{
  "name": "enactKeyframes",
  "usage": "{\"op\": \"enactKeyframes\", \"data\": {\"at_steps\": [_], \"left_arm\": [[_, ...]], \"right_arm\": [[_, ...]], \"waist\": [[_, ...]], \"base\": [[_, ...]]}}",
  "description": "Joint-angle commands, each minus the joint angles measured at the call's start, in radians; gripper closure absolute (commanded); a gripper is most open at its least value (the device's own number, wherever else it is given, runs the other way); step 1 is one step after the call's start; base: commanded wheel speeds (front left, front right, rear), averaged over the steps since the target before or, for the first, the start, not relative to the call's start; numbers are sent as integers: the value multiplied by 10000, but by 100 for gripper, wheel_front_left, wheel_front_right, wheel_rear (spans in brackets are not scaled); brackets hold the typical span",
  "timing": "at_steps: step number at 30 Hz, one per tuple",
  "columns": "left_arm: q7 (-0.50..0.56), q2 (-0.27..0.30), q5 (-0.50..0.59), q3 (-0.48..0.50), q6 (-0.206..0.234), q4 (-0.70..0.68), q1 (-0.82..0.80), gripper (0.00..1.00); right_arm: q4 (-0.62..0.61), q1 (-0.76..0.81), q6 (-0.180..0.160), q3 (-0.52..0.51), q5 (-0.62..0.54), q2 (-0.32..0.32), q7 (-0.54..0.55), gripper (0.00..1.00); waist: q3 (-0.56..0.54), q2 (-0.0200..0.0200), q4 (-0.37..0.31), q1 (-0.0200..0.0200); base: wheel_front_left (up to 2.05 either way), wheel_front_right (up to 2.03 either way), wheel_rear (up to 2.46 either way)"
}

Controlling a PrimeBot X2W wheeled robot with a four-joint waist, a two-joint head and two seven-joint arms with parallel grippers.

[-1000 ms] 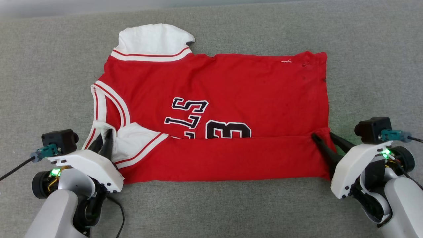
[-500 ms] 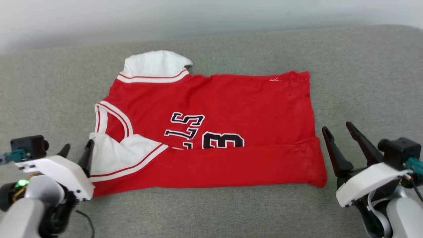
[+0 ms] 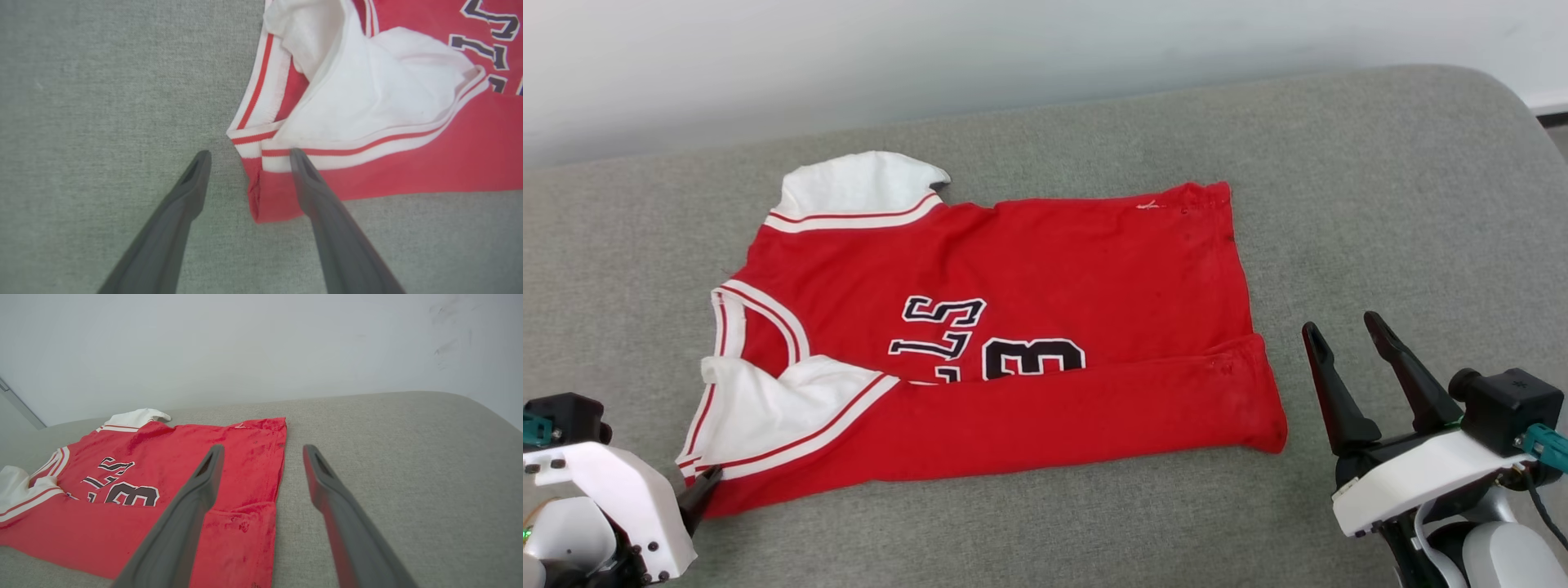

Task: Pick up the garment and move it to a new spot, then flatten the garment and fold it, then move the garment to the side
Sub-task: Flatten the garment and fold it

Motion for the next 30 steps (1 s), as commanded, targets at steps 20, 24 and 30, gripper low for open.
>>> {"op": "enactKeyframes", "data": {"at_steps": [20,24,30], "left_arm": [[-780,-1121,39,-340,213,303,-718,100],[-663,-1035,284,-493,336,-367,-985,100],[-382,-1031,495,-733,558,-1089,-1295,100]], "right_arm": [[444,-566,-3,-1000,2278,-1183,5915,0],[575,-959,-3,-986,2532,-1226,7497,0],[1323,-1690,-3,-555,2613,-905,8011,0]], "waist": [[242,-1,484,0],[372,-1,853,0],[714,-1,1217,0]], "base": [[0,0,0],[0,0,0],[0,0,0]]}}
